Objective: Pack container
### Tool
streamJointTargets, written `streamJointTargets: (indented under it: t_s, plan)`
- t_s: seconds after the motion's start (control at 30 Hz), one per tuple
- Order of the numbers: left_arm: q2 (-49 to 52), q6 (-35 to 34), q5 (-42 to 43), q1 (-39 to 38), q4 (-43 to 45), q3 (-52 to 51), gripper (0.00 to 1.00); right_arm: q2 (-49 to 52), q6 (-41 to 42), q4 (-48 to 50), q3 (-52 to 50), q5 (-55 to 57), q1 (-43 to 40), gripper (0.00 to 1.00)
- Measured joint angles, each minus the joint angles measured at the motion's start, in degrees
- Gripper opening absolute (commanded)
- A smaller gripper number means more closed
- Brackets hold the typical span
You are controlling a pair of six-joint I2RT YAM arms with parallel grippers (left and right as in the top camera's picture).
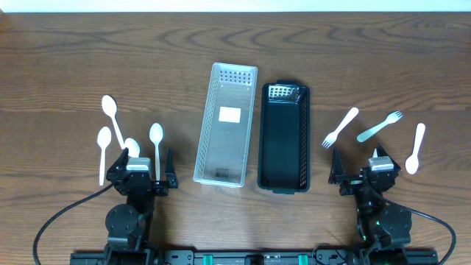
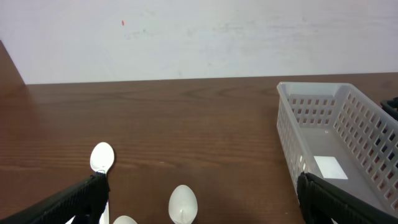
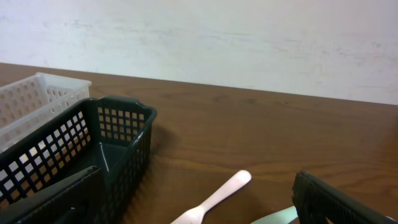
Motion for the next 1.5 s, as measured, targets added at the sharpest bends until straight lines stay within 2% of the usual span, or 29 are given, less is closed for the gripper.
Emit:
streamJointTargets:
  t_s: [1.1, 1.27, 1.5]
  plan:
    - [0.0, 0.0, 0.0, 0.0, 0.0, 0.0, 0.98, 0.0, 0.0, 0.0, 0.0, -0.1, 0.0, 0.99]
    - [0.0, -1.3, 0.0, 0.0, 0.0, 0.0, 0.98, 0.2, 2.6, 0.0, 0.0, -0.2, 0.0, 0.99]
    - [5.5, -4.6, -0.1, 0.0, -1.7, 3.5, 0.98, 6.5, 3.8, -1.6, 4.9, 0.4, -0.4, 0.99]
